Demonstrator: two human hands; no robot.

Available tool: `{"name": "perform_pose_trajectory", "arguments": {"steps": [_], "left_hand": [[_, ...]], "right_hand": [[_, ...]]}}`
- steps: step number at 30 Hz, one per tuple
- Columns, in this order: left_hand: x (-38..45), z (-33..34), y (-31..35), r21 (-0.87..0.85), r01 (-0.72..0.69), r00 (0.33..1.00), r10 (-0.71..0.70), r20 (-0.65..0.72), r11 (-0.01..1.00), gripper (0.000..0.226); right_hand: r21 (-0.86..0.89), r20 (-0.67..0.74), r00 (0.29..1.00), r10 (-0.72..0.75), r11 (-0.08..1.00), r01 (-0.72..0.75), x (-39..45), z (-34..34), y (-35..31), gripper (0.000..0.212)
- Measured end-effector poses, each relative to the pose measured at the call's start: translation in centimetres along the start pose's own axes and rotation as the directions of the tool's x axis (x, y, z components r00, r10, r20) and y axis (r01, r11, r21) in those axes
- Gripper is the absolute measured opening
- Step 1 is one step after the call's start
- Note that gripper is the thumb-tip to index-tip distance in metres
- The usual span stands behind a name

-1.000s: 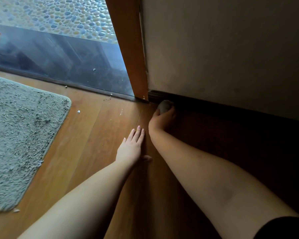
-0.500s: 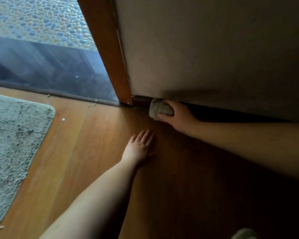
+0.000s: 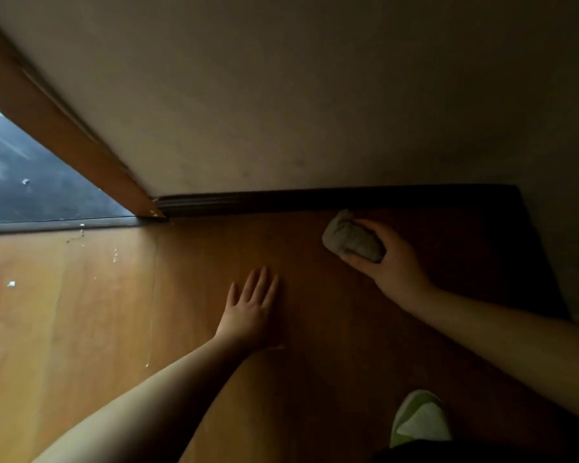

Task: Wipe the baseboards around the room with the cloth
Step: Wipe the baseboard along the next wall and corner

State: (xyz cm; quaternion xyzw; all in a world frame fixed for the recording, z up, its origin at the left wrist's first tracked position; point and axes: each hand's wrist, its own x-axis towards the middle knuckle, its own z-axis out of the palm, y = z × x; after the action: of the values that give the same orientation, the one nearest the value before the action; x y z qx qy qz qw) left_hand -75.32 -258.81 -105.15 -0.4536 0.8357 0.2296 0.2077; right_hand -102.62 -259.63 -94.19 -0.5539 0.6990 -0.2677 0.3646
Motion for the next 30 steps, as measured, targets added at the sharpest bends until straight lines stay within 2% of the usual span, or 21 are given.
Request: {"name": "perform_pose_trajectory", "arguments": {"steps": [6,13,15,17,18,23,30], "left_hand": [[0.6,0.3,0.5,0.006,0.049,0.998,-0.049,0.036,0.999,0.137],[0.9,-0.4,0.9,-0.008,0.101,0.988,-0.099,0.121,0.995,0.145],[0.8,-1.6,1.6,0.003,0.096,0.985,-0.095,0.146,0.995,0.137],[-0.1,-3.1,2.5,0.071,0.050,0.995,-0.056,0.078,0.996,0.112],[-0.8,-4.3,2.8,0.114,0.019,0.999,-0.022,0.031,0.993,0.104],[-9.0,-13.2,4.6,0.101,-0.035,0.995,0.044,-0.087,0.994,0.102],[-24.3,-27.2,7.7,-0.044,-0.086,0.983,0.077,-0.167,0.995,0.083]], "right_hand": [[0.032,-0.020,1.000,-0.006,0.999,0.007,-0.2,1.0,0.4,0.053],[-0.029,-0.035,0.999,-0.040,0.999,0.039,-2.3,-0.9,-3.8,0.052],[-0.045,-0.066,0.997,-0.042,0.998,0.039,-3.7,-2.3,-5.5,0.052],[-0.062,-0.059,0.997,-0.053,0.997,0.049,-5.7,-3.5,-7.6,0.053],[-0.076,-0.047,0.997,-0.055,0.996,0.051,-6.7,-4.2,-8.7,0.054],[-0.057,-0.115,0.991,0.067,0.996,-0.074,-13.1,-8.9,-15.2,0.054],[0.086,-0.172,0.961,0.214,0.976,-0.202,-21.6,-14.8,-25.9,0.053]]}}
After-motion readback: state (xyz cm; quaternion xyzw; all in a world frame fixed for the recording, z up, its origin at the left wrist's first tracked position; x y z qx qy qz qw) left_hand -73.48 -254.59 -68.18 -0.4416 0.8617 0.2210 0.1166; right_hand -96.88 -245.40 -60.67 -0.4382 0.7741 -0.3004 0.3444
